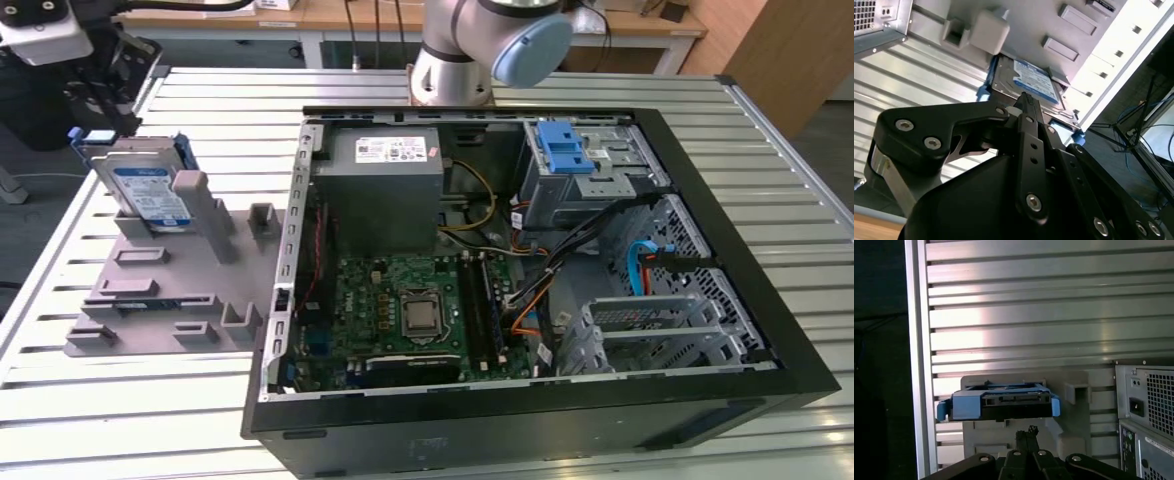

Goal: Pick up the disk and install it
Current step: 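Reach for the disk, then pick up the disk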

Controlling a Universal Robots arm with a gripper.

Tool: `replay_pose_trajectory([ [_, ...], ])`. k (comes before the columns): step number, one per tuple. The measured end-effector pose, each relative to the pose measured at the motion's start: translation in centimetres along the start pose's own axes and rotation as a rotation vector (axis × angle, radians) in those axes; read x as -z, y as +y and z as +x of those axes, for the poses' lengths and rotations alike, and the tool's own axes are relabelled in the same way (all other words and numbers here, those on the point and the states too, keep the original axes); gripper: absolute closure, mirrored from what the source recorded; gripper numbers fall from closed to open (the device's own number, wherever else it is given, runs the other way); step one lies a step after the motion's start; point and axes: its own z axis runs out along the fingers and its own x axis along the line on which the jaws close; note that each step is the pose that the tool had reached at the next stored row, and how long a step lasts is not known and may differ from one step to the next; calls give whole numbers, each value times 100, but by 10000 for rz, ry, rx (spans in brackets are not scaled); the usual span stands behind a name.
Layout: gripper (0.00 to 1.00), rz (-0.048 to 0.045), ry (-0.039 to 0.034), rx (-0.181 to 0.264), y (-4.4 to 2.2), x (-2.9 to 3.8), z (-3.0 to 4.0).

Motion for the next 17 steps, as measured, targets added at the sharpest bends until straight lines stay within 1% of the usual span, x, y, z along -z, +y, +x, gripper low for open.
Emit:
replay_pose_trajectory([
  [3, 89, 30, -3, 1, 27, -14, 139],
  [7, 89, 36, -2, -1, 73, -23, 325],
  [8, 89, 36, -3, 0, 83, -26, 363],
  [17, 89, 35, -2, 0, 84, -26, 379],
])
